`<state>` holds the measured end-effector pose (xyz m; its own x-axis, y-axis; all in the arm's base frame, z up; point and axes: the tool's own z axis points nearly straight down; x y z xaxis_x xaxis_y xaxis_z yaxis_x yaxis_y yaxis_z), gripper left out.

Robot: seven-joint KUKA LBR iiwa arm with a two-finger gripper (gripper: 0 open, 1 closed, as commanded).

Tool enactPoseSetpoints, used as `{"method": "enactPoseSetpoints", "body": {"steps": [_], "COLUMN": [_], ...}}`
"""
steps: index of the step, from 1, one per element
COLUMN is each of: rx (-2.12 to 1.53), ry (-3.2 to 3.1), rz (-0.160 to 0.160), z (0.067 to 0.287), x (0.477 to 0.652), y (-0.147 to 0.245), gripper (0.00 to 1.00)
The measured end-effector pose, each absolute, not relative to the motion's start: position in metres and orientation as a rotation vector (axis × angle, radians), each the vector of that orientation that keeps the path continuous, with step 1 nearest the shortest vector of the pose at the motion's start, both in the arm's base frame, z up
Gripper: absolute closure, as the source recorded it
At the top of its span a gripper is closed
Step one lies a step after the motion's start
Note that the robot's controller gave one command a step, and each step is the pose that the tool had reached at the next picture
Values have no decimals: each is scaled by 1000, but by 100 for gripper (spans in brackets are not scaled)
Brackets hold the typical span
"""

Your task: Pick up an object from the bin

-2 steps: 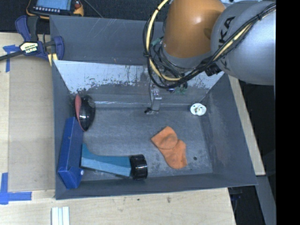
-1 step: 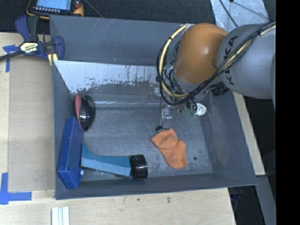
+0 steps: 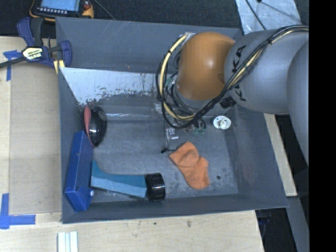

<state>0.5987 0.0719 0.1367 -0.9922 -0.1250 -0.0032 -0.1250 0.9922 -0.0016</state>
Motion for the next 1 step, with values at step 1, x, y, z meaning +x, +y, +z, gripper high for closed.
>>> {"method": "enactPoseSetpoints", "body": {"steps": [1], "rx": [-187], "ry": [3133], "rz": [4], "z": [137], "x": [576], "y": [45], "gripper": [0]}}
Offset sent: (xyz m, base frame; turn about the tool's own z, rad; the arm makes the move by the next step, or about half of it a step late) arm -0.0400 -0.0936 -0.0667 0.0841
